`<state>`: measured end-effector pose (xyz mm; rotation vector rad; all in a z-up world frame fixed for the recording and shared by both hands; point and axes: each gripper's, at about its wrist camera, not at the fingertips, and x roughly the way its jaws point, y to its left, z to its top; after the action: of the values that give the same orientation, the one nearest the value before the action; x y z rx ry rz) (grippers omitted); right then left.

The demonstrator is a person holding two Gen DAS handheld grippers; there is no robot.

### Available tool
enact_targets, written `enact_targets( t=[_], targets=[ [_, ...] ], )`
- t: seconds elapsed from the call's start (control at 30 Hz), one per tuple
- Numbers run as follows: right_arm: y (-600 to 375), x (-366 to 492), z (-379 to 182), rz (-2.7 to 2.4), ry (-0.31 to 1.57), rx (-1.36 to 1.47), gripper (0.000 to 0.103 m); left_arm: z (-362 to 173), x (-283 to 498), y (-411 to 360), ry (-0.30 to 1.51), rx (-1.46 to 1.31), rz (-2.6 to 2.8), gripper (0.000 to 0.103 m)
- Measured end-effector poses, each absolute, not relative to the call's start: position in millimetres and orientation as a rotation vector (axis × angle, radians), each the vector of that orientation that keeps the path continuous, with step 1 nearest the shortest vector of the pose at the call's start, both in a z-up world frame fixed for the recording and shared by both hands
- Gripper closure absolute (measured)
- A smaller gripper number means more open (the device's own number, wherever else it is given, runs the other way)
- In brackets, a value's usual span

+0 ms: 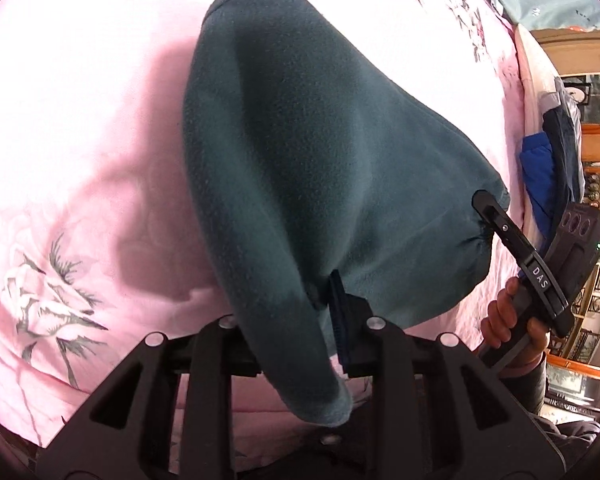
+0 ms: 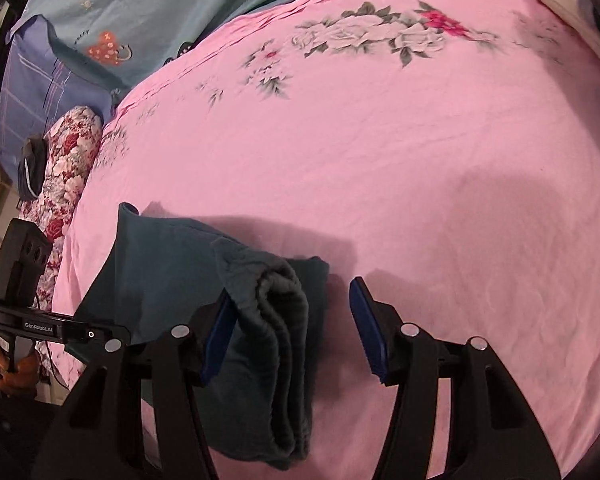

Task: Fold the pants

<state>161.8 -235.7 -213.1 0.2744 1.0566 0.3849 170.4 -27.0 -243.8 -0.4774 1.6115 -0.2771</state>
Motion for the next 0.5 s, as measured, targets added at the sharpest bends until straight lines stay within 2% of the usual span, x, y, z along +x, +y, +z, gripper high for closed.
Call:
enact_targets(
  t=[0.23,0.27,0.37,0.5],
  targets=[
    [-242.8,172.9,-219.2,0.508,1.048,0.346,0.046,-243.7,167.1,-24.7,1.609,-0.503,-0.244,0.075],
    [-241.6,174.2,-220.3,0.532,1.055,0.354,0.052,-243.7,167.4,-25.2,1.61,-0.504,-0.241,0.075],
    [-237.6,173.1,-221.7,0.531,1.051,0.303,0.057,-243.8,167.9,-26.3,1.615,-0.499,-0.231,0.075],
    [-248.0,174.5,-227.0,0.547,1.063,0.416,0.055,-242.4,167.9,-29.1,1.613,-0.485,-0.228,0.075]
  ],
)
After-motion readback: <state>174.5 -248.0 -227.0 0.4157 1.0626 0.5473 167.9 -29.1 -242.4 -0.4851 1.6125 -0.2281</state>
